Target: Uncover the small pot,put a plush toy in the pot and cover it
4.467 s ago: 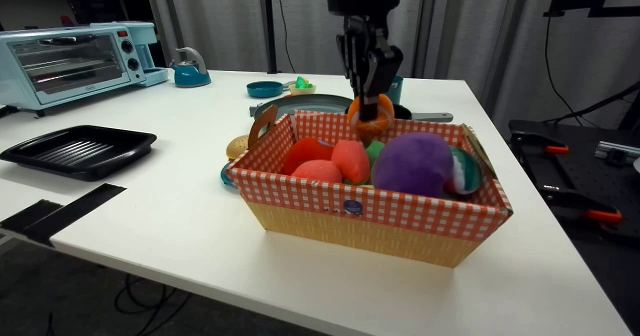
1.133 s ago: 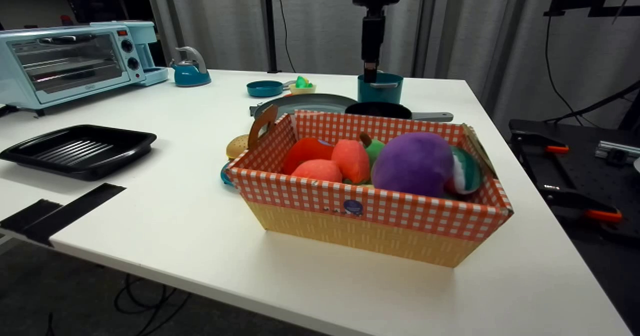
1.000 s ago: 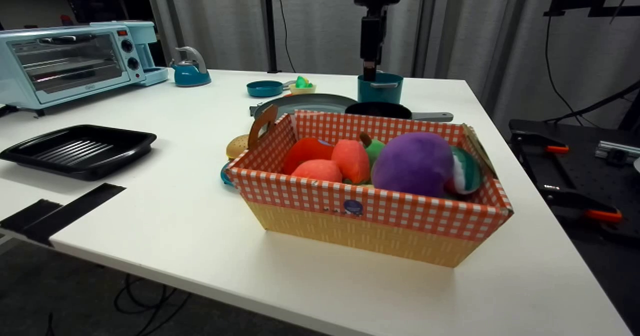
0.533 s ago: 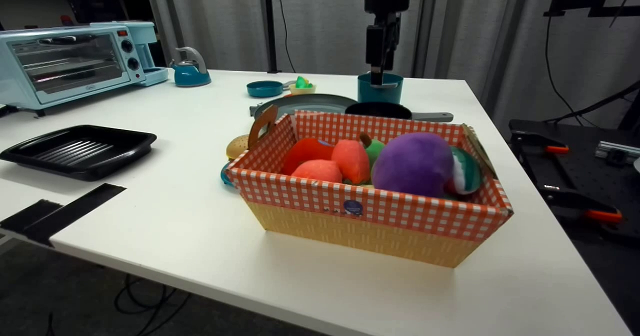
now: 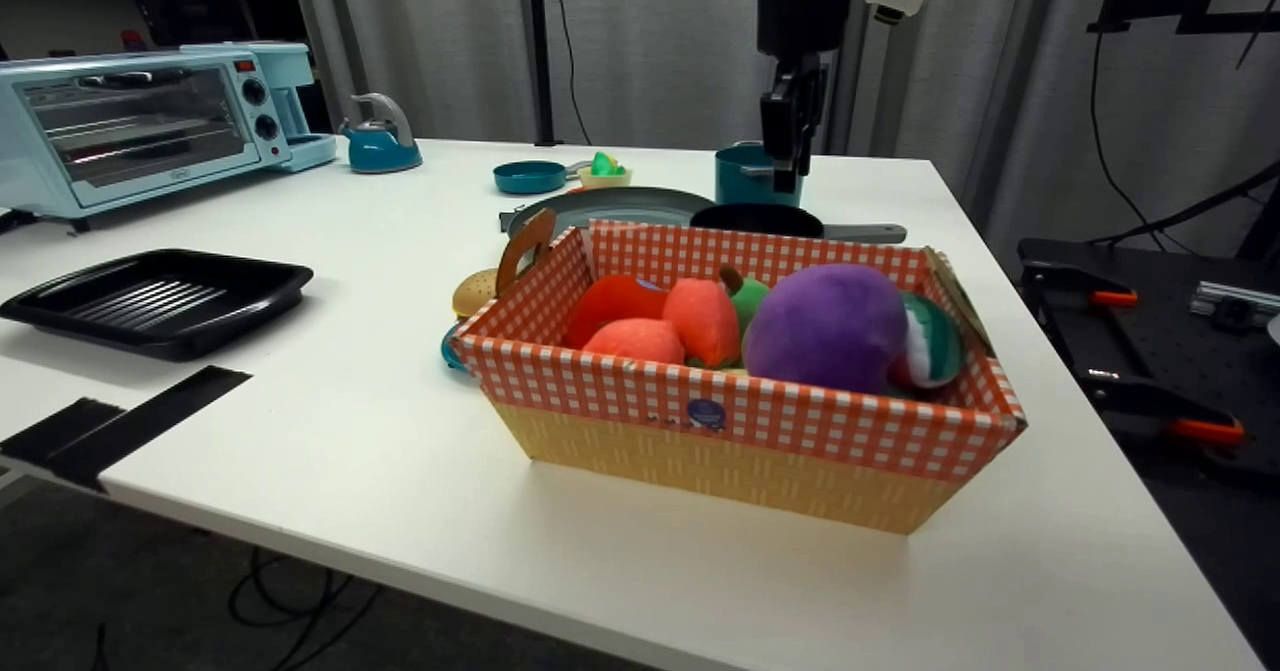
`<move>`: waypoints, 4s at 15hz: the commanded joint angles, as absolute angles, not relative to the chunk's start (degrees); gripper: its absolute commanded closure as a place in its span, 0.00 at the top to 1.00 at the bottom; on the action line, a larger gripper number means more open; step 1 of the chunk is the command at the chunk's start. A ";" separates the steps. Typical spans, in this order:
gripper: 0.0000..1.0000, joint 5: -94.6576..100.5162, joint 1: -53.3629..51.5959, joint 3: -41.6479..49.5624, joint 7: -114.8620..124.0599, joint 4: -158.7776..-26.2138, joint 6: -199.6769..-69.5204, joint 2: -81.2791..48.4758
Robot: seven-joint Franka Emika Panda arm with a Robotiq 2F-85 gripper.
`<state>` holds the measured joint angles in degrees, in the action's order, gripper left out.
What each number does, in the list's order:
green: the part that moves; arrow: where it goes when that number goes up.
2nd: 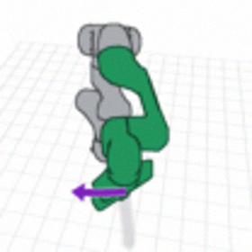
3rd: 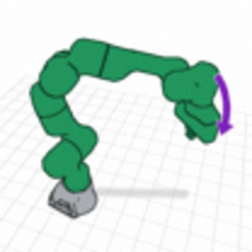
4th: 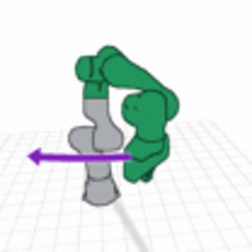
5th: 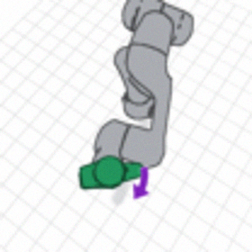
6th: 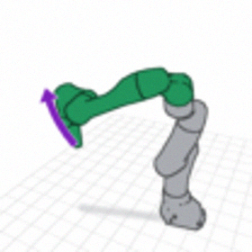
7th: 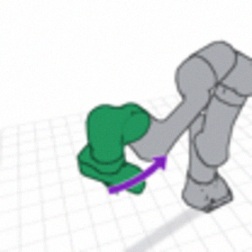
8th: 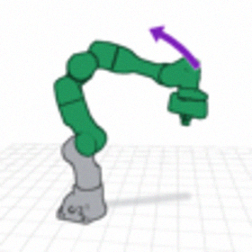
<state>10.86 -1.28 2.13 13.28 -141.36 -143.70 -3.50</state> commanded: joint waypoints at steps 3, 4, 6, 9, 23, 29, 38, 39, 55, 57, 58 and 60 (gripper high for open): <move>0.59 12.89 0.39 3.55 14.27 -142.99 -146.33 -4.68; 0.57 12.86 0.49 3.68 14.14 -142.66 -146.32 -5.65; 0.56 12.71 0.27 3.80 13.83 -141.79 -146.37 -7.64; 0.60 12.59 -0.42 3.64 13.45 -140.60 -146.77 -10.57; 0.00 17.11 -1.70 7.32 13.52 -132.95 -146.42 -17.78; 0.03 19.26 -2.83 7.41 14.72 -135.20 -145.73 -14.96; 0.03 21.11 -4.99 4.65 18.13 -143.26 -143.15 -1.11; 0.03 21.73 -4.82 4.03 18.67 -143.82 -142.97 0.36; 0.03 21.03 -4.83 -5.95 17.64 -141.47 -140.00 3.62; 0.03 21.11 -5.04 -6.74 17.54 -140.75 -139.67 2.49; 0.03 21.23 -5.12 -6.98 17.52 -140.41 -139.62 1.98; 0.03 21.36 -5.26 -7.21 17.38 -139.55 -139.56 0.75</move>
